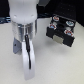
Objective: Open the kcup holder, insert the kcup into the holder, and close the kcup holder
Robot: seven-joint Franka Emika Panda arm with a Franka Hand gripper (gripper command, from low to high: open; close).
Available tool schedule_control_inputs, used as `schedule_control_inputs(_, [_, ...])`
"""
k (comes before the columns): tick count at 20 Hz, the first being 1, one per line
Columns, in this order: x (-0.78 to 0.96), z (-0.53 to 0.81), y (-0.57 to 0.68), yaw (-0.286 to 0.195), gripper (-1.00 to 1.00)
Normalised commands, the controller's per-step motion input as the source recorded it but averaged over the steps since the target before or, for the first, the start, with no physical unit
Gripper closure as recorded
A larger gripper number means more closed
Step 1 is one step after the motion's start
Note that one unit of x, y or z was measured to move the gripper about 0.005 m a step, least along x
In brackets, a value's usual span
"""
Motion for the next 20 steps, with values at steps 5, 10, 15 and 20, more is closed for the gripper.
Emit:
schedule_control_inputs(5, [0.08, -0.03, -0.02, -0.053, -1.00])
schedule_control_inputs(10, [0.10, -0.03, -0.03, -0.058, -1.00])
schedule_control_inputs(15, [-0.01, -0.14, 0.00, -0.003, -1.00])
schedule_control_inputs(20, [0.00, -0.16, 0.00, -0.007, -1.00])
